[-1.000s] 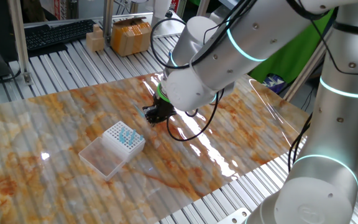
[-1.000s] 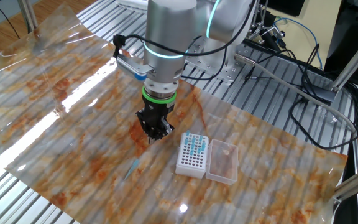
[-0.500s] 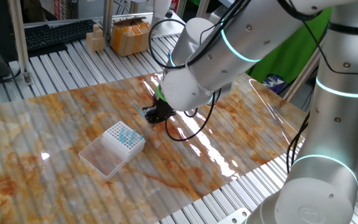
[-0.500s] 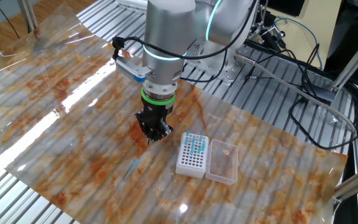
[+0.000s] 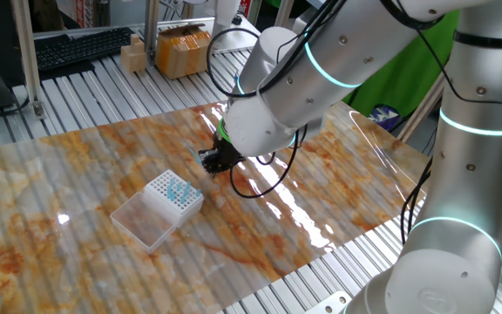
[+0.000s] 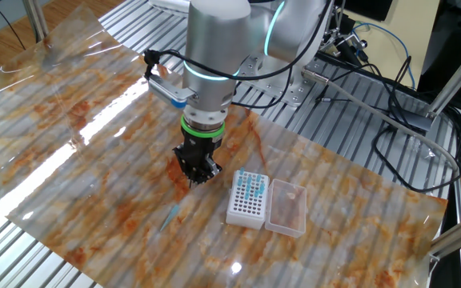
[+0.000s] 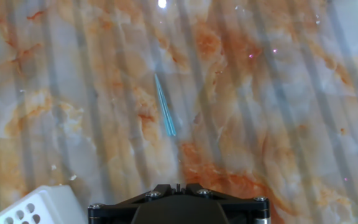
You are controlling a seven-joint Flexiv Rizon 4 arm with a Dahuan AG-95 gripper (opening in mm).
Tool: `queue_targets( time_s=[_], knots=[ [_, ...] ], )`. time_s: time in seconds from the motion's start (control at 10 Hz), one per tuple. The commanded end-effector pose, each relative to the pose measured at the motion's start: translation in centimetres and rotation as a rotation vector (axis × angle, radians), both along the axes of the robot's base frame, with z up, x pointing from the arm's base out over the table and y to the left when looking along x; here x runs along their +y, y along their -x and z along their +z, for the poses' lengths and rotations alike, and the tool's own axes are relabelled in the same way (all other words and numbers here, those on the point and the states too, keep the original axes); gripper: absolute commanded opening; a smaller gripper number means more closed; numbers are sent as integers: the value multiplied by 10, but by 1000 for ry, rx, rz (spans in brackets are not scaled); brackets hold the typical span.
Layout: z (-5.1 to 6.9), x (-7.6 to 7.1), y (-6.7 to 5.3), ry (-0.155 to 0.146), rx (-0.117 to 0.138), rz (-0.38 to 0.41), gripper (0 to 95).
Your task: Insert a medium pipette tip into the holder for medium pipette tips
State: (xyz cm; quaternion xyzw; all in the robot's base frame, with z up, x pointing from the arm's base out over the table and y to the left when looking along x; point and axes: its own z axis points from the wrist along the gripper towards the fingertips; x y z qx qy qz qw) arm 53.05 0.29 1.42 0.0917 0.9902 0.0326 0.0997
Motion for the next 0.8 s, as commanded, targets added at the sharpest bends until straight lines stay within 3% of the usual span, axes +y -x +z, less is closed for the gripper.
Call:
queue_targets(
  time_s=[0.1,0.5,0.6,0.8],
  knots=[
    [1,0,-3,-4,-1,-23,0],
    [2,0,-7,-4,-36,-38,0],
    [3,0,-9,-4,-43,-38,190],
    [4,-1,-12,-4,-53,-40,190]
  ],
)
